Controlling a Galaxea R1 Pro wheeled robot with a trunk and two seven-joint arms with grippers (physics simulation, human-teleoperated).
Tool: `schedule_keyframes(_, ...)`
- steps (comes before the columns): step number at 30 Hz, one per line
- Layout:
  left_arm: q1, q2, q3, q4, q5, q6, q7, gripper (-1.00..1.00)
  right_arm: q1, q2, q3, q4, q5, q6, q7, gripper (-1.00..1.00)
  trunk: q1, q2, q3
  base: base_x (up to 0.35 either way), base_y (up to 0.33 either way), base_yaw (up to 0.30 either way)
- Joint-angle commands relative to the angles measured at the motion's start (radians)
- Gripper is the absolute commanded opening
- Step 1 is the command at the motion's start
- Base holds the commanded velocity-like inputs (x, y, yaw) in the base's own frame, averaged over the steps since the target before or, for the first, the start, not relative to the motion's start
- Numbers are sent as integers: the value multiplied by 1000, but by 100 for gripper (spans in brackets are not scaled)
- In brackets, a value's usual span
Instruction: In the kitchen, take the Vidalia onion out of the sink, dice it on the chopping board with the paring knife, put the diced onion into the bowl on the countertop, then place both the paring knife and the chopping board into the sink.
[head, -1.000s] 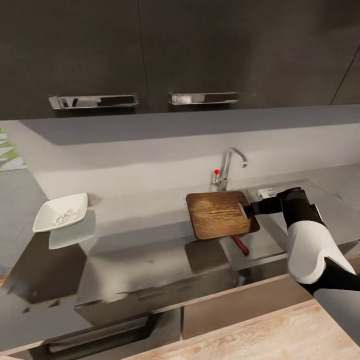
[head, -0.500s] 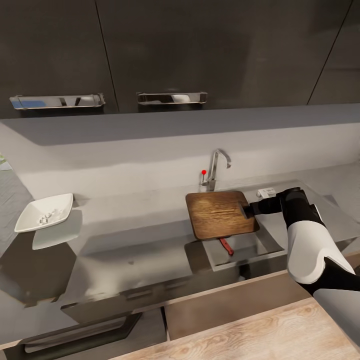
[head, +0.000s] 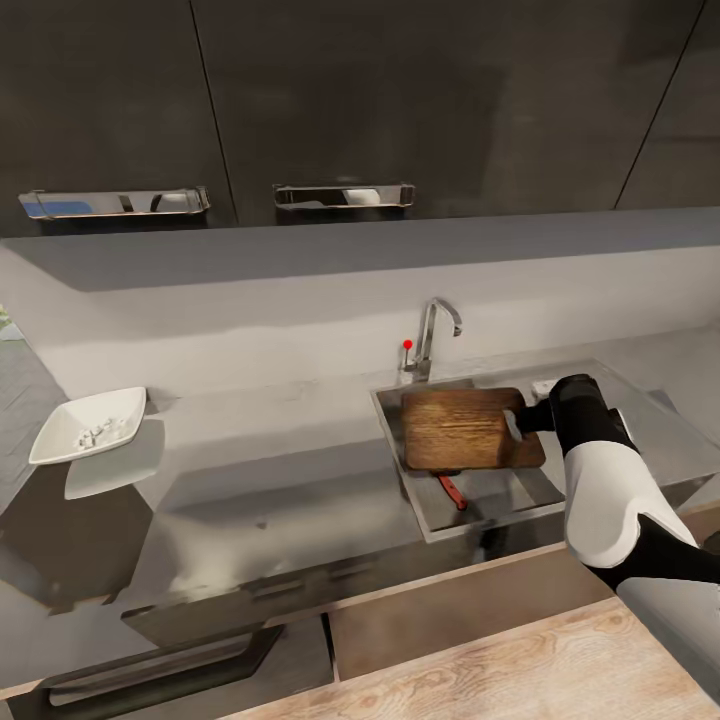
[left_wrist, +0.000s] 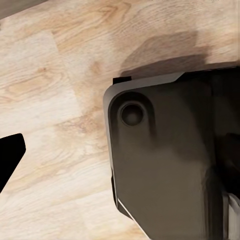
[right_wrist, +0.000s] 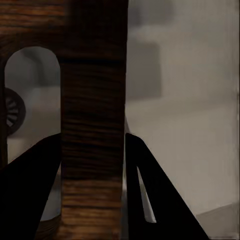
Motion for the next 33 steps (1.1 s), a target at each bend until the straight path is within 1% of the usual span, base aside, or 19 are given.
schedule_keyframes(1, -1, -2, -8, 3, 5, -5, 0, 100, -1, 5, -5, -1, 0, 7, -10, -100, 1, -2, -2, 0, 0, 0)
schedule_keyframes(2, -1, -3, -8, 3, 5, -5, 0, 100, -2, 8, -6, -2, -12, 13, -27, -100, 1, -2, -2, 0, 0, 0)
schedule_keyframes(3, -1, -4, -8, 3, 5, -5, 0, 100, -2, 10, -7, -8, -47, 32, -54, -100, 1, -2, -2, 0, 0, 0)
schedule_keyframes(4, -1, -5, -8, 3, 5, -5, 0, 100, -2, 10, -7, -12, -65, 42, -63, -100, 1, -2, -2, 0, 0, 0)
schedule_keyframes(5, -1, -5, -8, 3, 5, -5, 0, 100, -2, 10, -7, -21, -107, 65, -85, -100, 1, -2, -2, 0, 0, 0)
schedule_keyframes(8, -1, -6, -8, 4, 5, -5, 0, 100, -2, 10, -8, -49, -264, 117, -182, -100, 1, -2, -2, 0, 0, 0)
schedule_keyframes(9, -1, -6, -8, 4, 5, -5, 0, 100, -2, 11, -8, -54, -346, 127, -255, -100, 1, -2, -2, 0, 0, 0)
schedule_keyframes(12, -1, -6, -8, 4, 5, -5, 0, 100, -2, 13, -8, -57, -513, 131, -433, -100, 1, -2, -2, 0, 0, 0)
schedule_keyframes(13, -1, -6, -8, 4, 5, -5, 0, 100, -2, 13, -8, -57, -543, 131, -465, -100, 1, -2, -2, 0, 0, 0)
schedule_keyframes(14, -1, -6, -8, 4, 5, -5, 0, 100, -2, 14, -7, -57, -640, 130, -558, -100, 1, -2, -2, 0, 0, 0)
schedule_keyframes(17, -1, -6, -8, 4, 5, -4, 0, 100, -3, 17, -6, -52, -846, 122, -759, -100, 1, -2, -2, 0, 0, 0)
schedule_keyframes(18, -1, -7, -8, 4, 5, -2, 0, 100, -2, 39, -4, -49, -1005, 79, -943, -100, 1, -2, -2, 0, 0, 0)
schedule_keyframes(19, -1, -7, -8, 4, 5, -2, 0, 100, -2, 47, -3, -49, -1032, 65, -981, -100, 1, -2, -2, 0, 0, 0)
schedule_keyframes(20, -1, -7, -8, 4, 5, -2, 0, 100, -2, 74, -2, -48, -1122, -6, -1135, -100, 1, -2, -2, 0, 0, 0)
schedule_keyframes(22, -1, -7, -8, 4, 5, -2, 0, 100, -2, 92, 0, -44, -1179, -82, -1267, -100, 1, -2, -2, 0, 0, 0)
schedule_keyframes(24, -1, -7, -8, 4, 5, -2, 0, 100, -2, 119, 1, -41, -1211, -142, -1350, -100, 1, -2, -2, 0, 0, 0)
schedule_keyframes(27, -1, -7, -8, 4, 5, -2, 0, 100, -2, 161, 2, -39, -1226, -183, -1414, -100, 1, -2, -2, 0, 0, 0)
schedule_keyframes(32, -1, -7, -8, 4, 5, -2, 0, 100, -2, 209, 4, -38, -1230, -199, -1468, -100, 1, -2, -2, 0, 0, 0)
schedule_keyframes(33, -1, -7, -8, 4, 5, -2, 0, 100, -3, 209, 4, -38, -1230, -208, -1487, -100, 1, -2, -2, 0, 0, 0)
